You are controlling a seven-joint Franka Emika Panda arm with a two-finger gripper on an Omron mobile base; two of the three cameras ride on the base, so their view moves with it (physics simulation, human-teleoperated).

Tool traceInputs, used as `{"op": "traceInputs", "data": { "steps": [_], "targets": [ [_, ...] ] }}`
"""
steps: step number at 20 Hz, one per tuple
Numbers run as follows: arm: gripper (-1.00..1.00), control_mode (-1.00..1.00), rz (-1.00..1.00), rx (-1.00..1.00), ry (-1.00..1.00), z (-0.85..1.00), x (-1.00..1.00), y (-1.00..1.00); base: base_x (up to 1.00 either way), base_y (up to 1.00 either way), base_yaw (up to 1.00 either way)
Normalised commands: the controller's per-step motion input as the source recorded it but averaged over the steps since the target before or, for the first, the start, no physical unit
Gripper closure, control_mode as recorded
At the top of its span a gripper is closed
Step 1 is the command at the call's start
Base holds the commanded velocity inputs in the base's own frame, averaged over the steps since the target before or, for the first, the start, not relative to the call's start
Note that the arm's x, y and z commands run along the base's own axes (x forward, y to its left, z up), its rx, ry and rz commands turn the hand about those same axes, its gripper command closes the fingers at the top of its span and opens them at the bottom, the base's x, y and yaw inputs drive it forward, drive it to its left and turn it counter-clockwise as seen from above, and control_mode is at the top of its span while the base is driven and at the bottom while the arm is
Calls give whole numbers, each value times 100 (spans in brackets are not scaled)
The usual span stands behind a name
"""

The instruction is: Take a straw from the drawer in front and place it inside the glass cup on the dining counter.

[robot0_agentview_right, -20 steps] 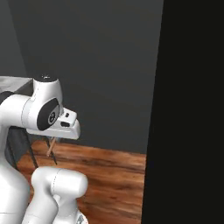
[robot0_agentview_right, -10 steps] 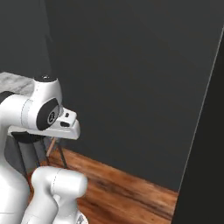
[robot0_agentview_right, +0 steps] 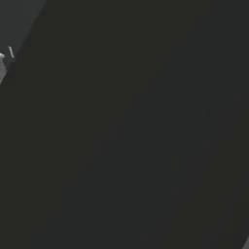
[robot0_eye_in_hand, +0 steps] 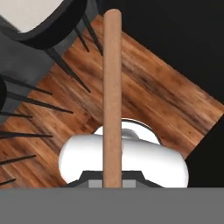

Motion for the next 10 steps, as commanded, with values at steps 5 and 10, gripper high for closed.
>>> {"op": "traceInputs", "data": {
  "steps": [5,10],
  "targets": [
    [100,100,0,0,0,0,0,0,28,-26,58],
    [100,100,0,0,0,0,0,0,20,-31,57]
  ]
}}
